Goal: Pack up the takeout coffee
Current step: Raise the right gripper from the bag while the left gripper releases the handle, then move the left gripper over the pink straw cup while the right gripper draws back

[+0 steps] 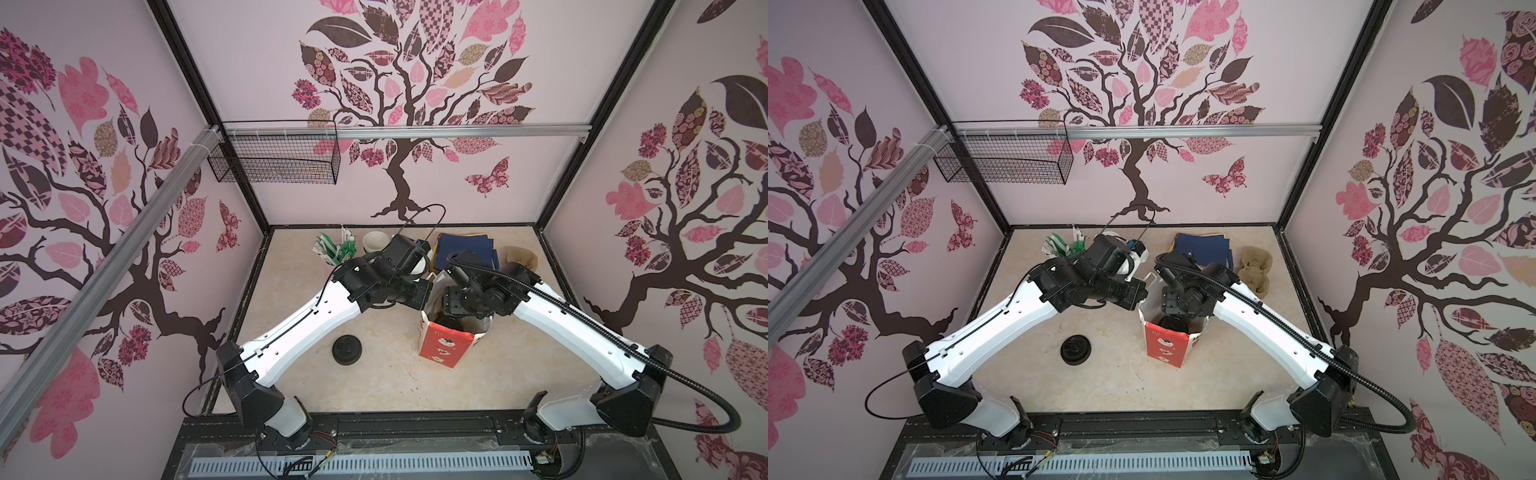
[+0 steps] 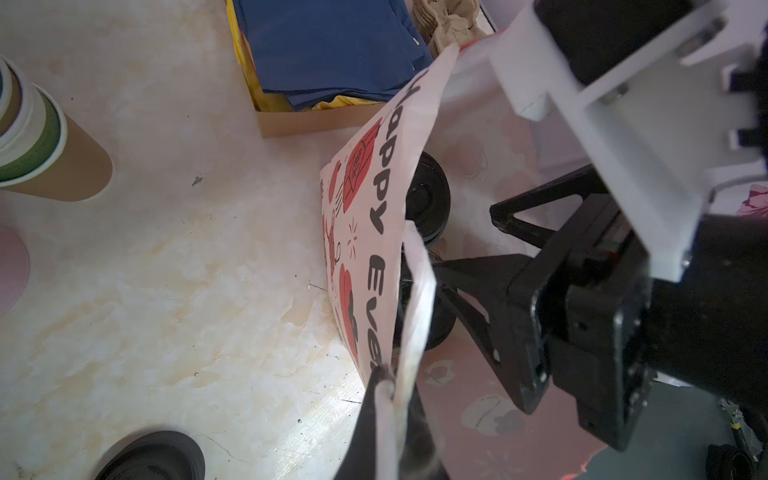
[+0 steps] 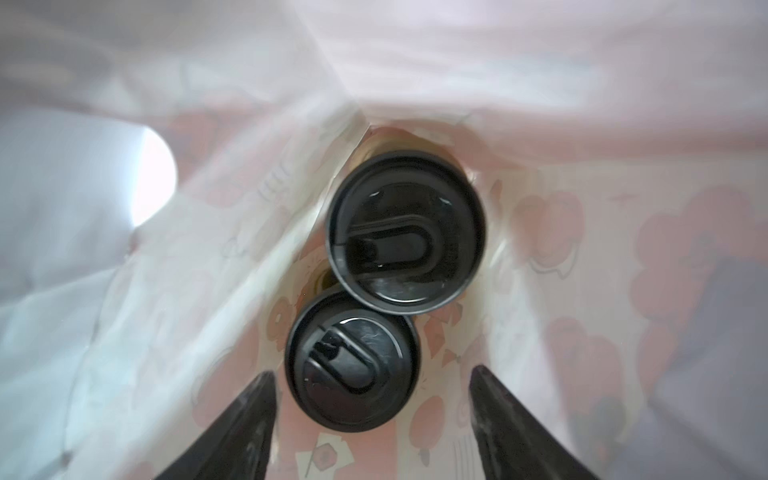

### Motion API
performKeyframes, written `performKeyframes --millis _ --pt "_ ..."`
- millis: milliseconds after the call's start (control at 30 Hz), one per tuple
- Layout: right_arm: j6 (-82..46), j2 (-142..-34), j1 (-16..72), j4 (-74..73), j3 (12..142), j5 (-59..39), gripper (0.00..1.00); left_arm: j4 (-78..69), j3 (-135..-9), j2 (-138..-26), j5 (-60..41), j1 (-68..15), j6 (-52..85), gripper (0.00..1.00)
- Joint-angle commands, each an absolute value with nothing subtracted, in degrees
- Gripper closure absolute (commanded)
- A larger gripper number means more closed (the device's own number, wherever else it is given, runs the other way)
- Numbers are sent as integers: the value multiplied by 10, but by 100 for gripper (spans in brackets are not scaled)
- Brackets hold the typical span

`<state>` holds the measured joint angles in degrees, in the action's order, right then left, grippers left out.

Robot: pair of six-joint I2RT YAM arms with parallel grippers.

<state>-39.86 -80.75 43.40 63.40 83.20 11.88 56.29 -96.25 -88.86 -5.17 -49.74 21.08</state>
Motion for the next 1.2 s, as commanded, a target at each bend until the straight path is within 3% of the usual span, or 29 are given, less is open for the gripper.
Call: performKeyframes --millis 0,467,667,933,1133,1167 --pt "-413 -808 439 650 881 101 25 558 -937 -872 -44 -500 206 100" --pt "-424 -797 435 823 1142 192 20 522 -904 -864 -45 -500 220 100" --pt "-435 -744 308 843 1065 143 15 513 -904 -865 -47 -499 230 78" --pt "-423 -771 304 835 1034 96 11 483 -897 -841 -71 -482 263 43" --pt "-409 -791 303 831 1037 89 11 455 -878 -805 -101 -458 293 25" --pt "-408 -792 304 832 1042 91 11 453 -876 -799 -107 -454 297 13"
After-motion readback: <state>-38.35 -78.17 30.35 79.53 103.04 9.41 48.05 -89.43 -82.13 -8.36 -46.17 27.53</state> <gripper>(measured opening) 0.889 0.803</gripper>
